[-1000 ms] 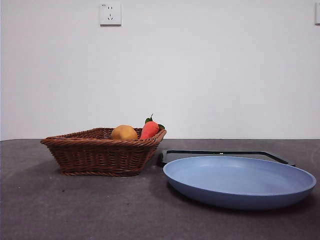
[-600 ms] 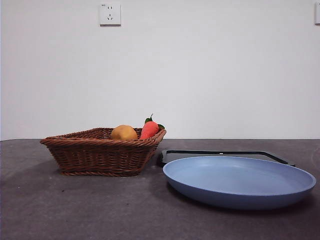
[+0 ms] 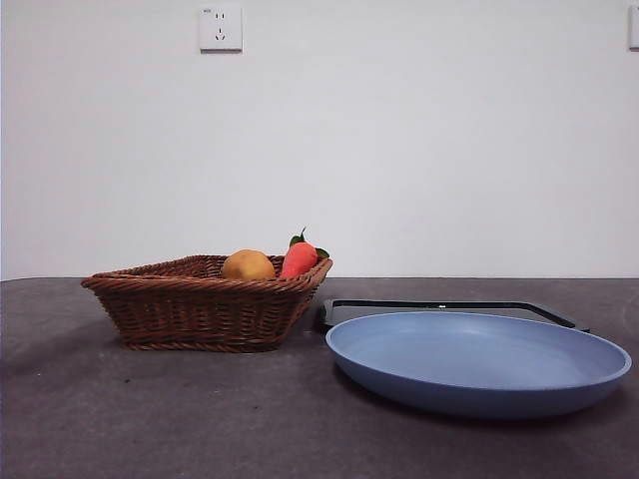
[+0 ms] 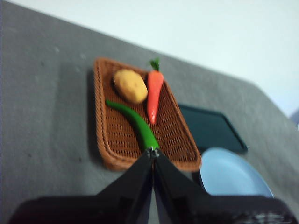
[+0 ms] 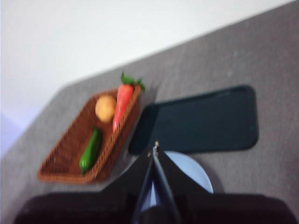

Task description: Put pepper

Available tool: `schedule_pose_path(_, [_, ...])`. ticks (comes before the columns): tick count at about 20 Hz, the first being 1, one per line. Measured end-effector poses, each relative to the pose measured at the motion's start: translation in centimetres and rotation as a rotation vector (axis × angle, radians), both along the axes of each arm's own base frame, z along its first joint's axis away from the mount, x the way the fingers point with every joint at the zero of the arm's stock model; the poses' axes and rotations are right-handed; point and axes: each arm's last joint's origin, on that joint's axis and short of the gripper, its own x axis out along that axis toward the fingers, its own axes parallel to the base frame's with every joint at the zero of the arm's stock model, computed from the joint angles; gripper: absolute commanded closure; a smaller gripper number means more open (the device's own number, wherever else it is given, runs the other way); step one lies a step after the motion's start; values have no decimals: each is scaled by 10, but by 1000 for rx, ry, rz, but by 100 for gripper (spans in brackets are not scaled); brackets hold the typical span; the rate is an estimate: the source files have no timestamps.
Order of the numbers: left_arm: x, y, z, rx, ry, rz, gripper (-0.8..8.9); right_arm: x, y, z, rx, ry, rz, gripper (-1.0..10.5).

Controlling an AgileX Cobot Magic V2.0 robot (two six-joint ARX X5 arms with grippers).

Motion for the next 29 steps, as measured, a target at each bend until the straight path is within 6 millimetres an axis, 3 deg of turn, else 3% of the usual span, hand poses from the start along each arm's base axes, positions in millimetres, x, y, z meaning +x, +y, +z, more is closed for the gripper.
schedule_pose_path(8, [13, -1, 24, 149, 188, -147, 807, 8, 3, 44, -212, 217, 135, 941])
schedule_pose_path(11, [12, -3, 29, 201, 224, -214, 807, 10, 3, 53, -292, 297, 191, 941])
schedule_pose_path(16, [9, -5, 31, 251, 213, -267, 790, 11, 3, 51, -360, 357, 248, 913])
schedule_pose_path(20, [9, -5, 31, 256, 210, -268, 426, 11, 3, 51, -364, 357, 246, 627])
schedule_pose_path(25, [10, -5, 31, 258, 202, -267, 417, 22, 4, 46, -346, 414, 245, 622])
schedule_pose_path(29, [11, -5, 32, 259, 195, -266, 419, 48, 6, 34, -338, 510, 258, 622])
